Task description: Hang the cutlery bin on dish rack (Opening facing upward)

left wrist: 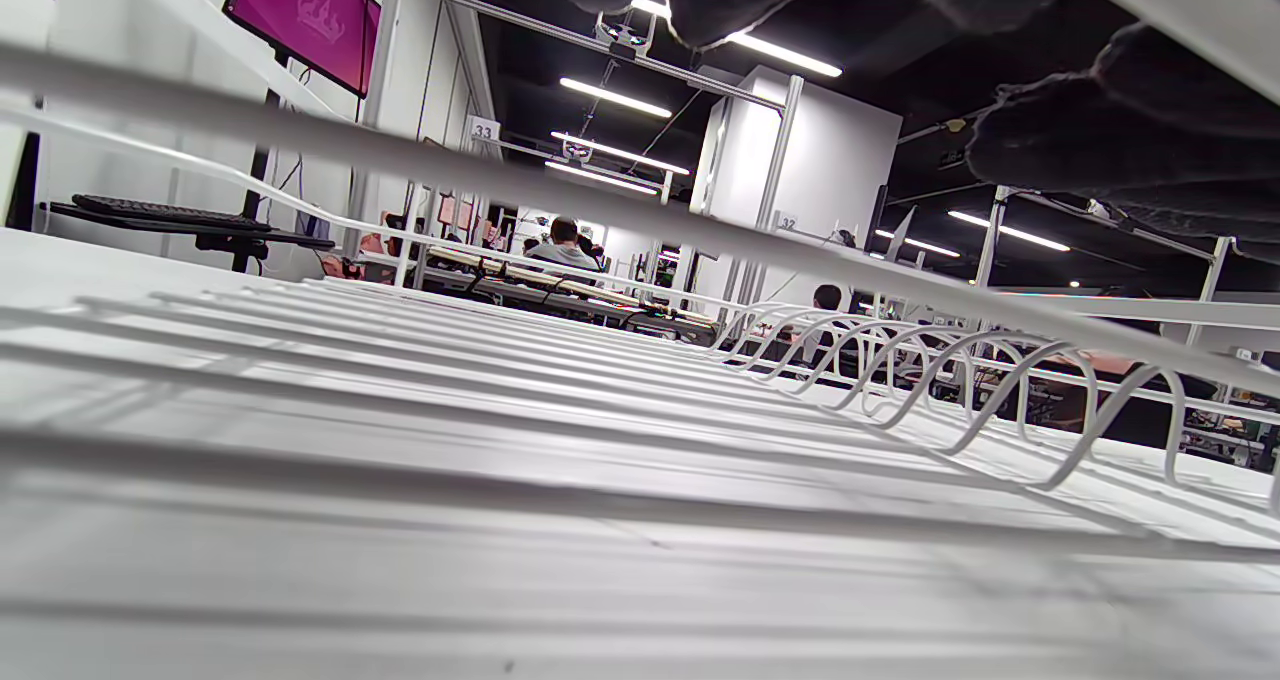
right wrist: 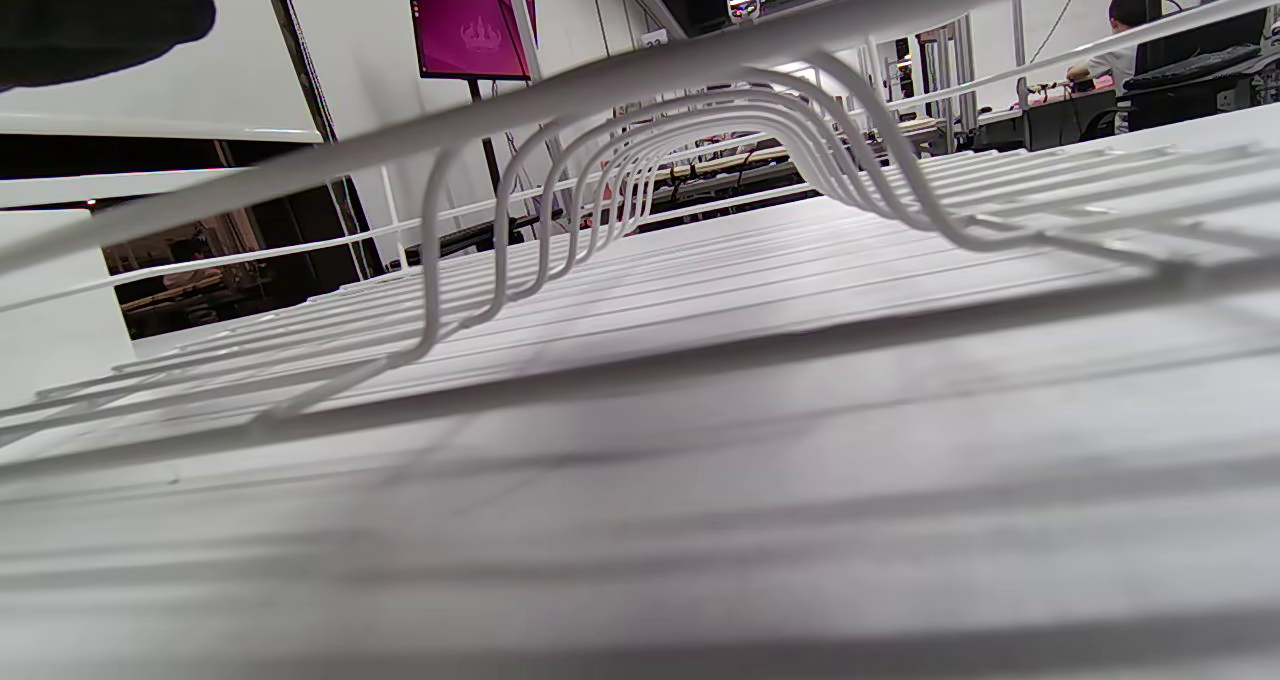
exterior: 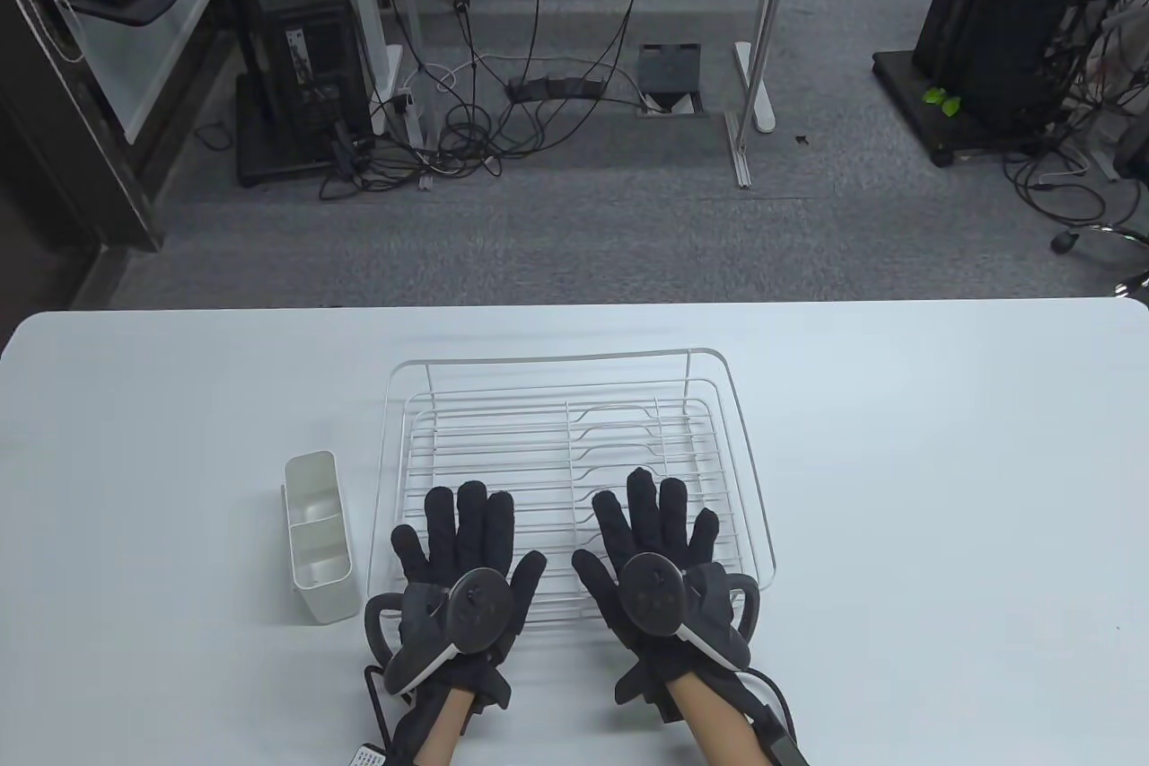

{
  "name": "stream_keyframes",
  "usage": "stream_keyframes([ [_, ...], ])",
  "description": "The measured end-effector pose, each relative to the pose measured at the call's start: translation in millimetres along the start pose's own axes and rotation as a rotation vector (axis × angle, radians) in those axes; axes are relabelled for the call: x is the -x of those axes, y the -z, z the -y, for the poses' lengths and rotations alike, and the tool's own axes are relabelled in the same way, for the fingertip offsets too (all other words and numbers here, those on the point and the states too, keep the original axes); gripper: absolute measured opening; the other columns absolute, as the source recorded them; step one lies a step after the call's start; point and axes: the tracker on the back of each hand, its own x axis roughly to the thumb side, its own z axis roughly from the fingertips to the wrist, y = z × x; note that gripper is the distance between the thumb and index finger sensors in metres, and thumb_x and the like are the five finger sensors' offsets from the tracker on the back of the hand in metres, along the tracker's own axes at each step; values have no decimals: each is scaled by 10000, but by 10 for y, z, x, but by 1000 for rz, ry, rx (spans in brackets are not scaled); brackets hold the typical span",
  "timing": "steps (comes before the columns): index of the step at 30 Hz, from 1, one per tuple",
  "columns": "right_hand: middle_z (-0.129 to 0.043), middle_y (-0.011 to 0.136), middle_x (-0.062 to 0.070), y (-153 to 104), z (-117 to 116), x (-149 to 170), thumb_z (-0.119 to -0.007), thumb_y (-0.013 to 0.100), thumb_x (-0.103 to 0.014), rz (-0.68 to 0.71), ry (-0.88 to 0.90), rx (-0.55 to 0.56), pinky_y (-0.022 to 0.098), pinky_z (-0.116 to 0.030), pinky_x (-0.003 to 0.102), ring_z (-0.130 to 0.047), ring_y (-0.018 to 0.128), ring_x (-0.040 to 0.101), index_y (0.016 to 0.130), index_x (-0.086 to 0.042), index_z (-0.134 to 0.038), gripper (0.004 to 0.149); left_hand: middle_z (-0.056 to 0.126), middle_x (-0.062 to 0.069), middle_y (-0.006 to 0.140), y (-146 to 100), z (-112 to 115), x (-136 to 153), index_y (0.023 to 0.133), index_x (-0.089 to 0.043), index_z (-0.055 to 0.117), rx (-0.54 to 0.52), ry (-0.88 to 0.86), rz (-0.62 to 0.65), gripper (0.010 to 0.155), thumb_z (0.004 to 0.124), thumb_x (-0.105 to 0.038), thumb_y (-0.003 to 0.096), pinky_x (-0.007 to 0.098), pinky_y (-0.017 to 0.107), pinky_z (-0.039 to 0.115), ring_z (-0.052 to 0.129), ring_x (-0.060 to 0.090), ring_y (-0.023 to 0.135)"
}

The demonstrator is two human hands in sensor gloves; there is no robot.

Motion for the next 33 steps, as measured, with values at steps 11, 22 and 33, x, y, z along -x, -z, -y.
stream_keyframes([
  [11, -256, 1183, 91, 0, 2, -1, -544, 549, -631, 0, 0, 0, 672, -164, 673, -190, 1071, 402, 1126, -256, -471, 692, 325, 113, 1222, -2, -1, -2, 1178, -217, 381, -6, 3, -2, 744, 450, -677, 597, 694, 690, 184, 242, 399, 1118],
  [22, -254, 1182, 87, 1, 4, -1, -544, 550, -630, 1, -1, 2, 673, -162, 672, -186, 1070, 401, 1126, -255, -474, 691, 333, 112, 1222, -3, 0, -5, 1178, -216, 386, -5, 3, -2, 745, 448, -679, 597, 695, 689, 183, 246, 398, 1120],
  [33, -256, 1182, 87, 0, 5, -2, -543, 549, -630, 1, -1, 2, 674, -165, 672, -190, 1071, 399, 1126, -257, -474, 690, 338, 112, 1223, -2, 0, -5, 1179, -218, 386, -8, 5, -1, 740, 459, -670, 598, 698, 688, 183, 253, 398, 1122],
])
